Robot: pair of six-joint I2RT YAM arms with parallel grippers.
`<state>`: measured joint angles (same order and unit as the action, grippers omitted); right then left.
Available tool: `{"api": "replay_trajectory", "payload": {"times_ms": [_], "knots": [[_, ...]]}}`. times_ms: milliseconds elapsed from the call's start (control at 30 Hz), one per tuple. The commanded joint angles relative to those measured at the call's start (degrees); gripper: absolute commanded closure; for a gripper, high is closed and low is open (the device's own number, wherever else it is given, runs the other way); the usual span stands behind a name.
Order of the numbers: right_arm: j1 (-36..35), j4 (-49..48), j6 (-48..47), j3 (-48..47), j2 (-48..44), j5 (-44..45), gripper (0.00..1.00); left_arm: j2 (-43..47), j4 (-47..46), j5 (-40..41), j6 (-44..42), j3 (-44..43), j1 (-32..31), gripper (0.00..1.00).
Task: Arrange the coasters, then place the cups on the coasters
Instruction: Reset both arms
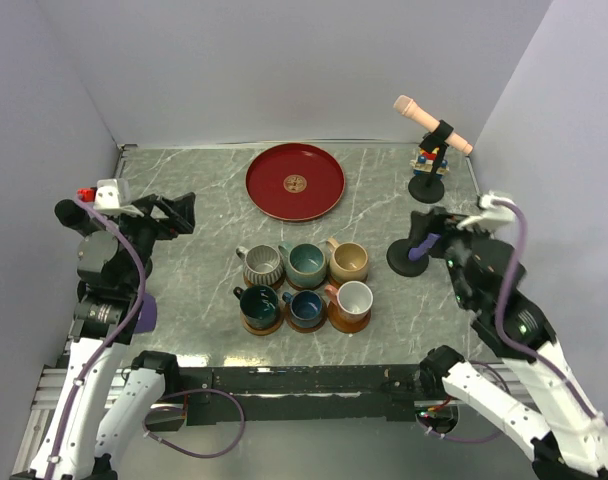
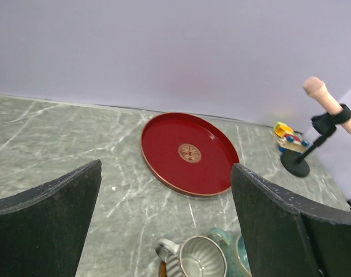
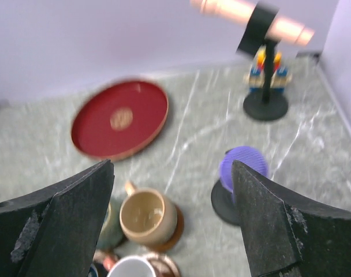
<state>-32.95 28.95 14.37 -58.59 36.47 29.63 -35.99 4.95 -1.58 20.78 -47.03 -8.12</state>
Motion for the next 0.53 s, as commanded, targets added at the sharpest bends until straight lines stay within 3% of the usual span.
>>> {"api": "replay_trajectory", "payload": {"times_ms": [0, 500], "knots": [[0.3, -10.4, -4.1, 3.7, -6.0, 5.0, 0.11, 1.4, -1.7, 4.5, 1.1, 1.0, 0.0, 0.03], [0.3, -10.5, -6.7, 6.0, -9.3, 7.4, 0.11, 2.9, -2.6, 3.3, 1.4, 1.8, 0.0, 0.03]]}}
